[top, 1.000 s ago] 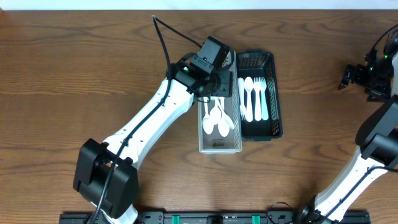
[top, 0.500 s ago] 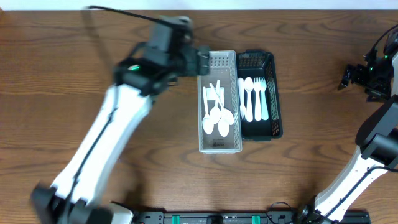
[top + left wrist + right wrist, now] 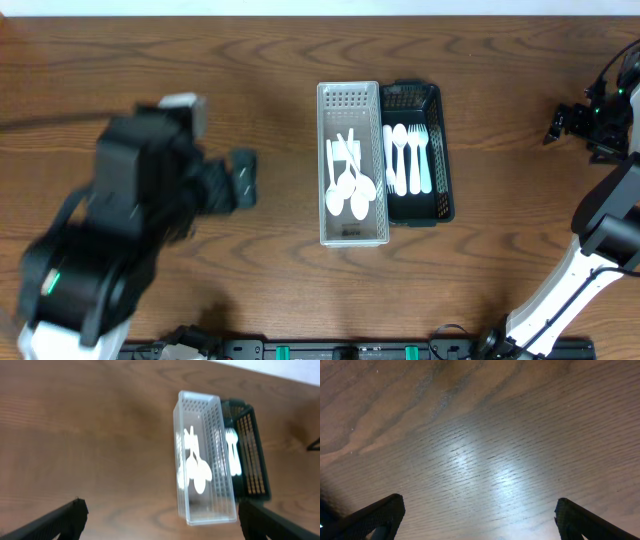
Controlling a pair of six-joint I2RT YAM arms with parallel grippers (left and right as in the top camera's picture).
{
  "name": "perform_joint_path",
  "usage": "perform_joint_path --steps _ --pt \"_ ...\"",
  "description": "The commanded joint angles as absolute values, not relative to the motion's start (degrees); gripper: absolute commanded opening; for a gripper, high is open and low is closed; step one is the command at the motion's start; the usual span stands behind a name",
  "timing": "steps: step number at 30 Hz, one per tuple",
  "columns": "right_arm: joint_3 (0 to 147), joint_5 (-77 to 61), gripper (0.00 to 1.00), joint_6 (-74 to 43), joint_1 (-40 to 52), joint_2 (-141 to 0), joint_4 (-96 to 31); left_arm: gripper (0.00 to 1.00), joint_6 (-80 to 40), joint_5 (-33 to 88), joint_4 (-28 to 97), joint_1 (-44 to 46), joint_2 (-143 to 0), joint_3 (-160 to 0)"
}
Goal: Pack container
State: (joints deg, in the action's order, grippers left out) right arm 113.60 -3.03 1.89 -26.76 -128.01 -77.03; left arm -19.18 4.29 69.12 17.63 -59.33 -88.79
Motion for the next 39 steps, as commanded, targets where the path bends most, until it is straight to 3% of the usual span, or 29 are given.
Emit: perform_joint_path --steps 1,11,28,32,39 --pt "113.6 -3.2 0.99 1.1 -26.9 -127.6 -77.1 0.98 -24.0 3.4 73.4 17.4 -54.0 -89.2" --pt "113.6 -3.2 0.99 1.1 -26.9 -127.6 -77.1 0.98 -26.5 3.4 81.4 17.4 -45.7 -89.2" --pt "113.6 -3.2 0.99 1.1 -27.0 -127.6 -77.1 0.98 -25.1 3.4 88.0 17.4 -45.5 -88.8" --pt "113.6 -3.2 0.99 1.1 -27.0 -127.6 -77.1 0.98 -24.3 3.4 83.5 16.2 -44.4 -87.2" --pt "113.6 -3.2 0.99 1.1 -26.9 -127.6 -77.1 0.98 -12.6 3.4 62.2 10.0 -33.0 -74.4"
